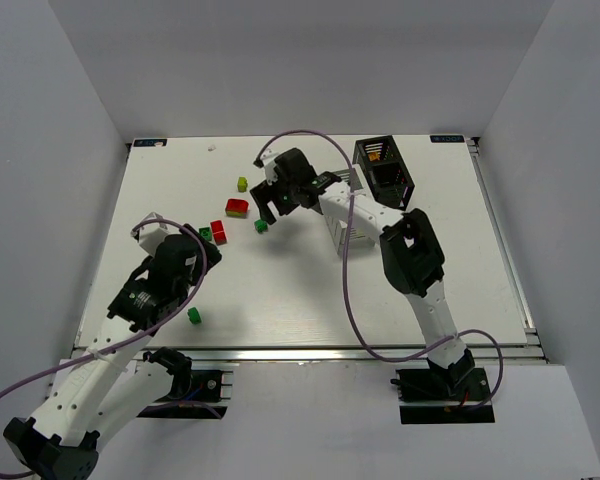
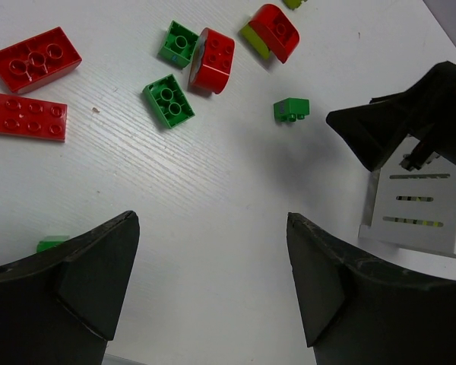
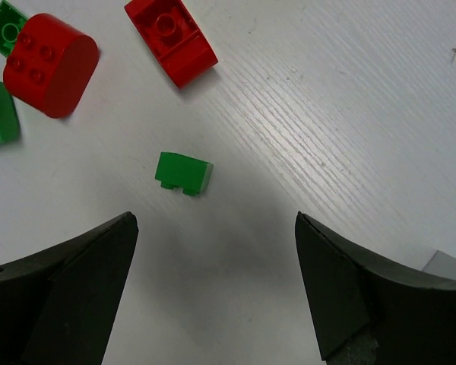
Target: Sort the legos into containers by color
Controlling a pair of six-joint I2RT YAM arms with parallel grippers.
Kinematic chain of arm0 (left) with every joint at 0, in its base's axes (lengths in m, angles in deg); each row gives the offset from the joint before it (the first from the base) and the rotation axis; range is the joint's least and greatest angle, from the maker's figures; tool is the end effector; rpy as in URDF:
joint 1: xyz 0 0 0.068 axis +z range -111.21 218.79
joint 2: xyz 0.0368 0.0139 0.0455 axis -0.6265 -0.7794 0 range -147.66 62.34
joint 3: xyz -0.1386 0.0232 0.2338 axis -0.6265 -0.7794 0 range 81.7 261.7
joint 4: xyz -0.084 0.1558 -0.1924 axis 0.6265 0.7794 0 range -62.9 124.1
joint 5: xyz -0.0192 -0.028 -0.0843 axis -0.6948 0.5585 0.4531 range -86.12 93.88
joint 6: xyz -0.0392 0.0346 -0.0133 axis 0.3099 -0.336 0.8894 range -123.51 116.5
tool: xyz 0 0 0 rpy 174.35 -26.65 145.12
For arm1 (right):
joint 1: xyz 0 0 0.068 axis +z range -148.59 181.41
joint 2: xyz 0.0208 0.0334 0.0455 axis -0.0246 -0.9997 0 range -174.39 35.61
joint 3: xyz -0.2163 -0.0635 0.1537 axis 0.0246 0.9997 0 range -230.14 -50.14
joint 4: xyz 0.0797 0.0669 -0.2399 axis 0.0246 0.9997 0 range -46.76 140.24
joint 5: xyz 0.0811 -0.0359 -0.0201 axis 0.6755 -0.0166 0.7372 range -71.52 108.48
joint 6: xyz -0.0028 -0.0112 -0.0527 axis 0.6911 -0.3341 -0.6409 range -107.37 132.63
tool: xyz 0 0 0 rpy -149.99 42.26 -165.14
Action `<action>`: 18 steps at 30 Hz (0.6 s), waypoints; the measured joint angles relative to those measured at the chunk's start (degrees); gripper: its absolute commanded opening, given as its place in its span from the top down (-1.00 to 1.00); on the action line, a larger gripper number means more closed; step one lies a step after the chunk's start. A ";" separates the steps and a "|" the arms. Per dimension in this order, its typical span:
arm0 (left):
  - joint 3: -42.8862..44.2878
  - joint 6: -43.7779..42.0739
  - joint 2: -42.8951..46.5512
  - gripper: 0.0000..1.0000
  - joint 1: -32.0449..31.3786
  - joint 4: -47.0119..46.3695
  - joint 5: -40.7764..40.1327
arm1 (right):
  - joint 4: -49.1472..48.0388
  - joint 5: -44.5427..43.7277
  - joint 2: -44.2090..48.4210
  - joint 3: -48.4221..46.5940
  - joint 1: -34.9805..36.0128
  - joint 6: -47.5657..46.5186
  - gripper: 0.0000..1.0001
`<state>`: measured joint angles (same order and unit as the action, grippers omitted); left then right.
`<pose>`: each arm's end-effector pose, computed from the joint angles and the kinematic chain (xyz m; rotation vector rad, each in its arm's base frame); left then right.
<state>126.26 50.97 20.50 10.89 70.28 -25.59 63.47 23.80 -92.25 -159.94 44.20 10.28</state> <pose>0.1364 -0.0523 0.2929 -0.7531 2.0461 -0.2292 0.3789 0.3553 0.2353 -0.9225 2.0858 0.4813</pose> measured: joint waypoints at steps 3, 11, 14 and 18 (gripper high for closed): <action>-0.07 0.00 0.02 -0.75 0.00 0.20 -0.22 | -0.66 -0.04 -2.91 -2.29 0.42 0.48 -0.77; -0.81 0.72 0.50 -0.75 0.00 0.63 -0.42 | -2.14 -0.68 -9.09 -5.66 2.16 0.46 -0.65; -1.09 1.05 1.01 -0.75 0.00 1.01 -0.52 | -2.38 -1.36 -10.08 -5.66 2.62 0.31 -0.58; -1.11 1.11 1.11 -0.75 0.00 1.03 -0.55 | -2.64 -2.16 -10.88 -5.68 2.99 -0.15 -0.37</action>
<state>125.14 52.09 21.61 10.89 71.31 -26.14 60.82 21.64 -103.13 -165.62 47.19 10.13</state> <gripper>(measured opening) 0.875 0.739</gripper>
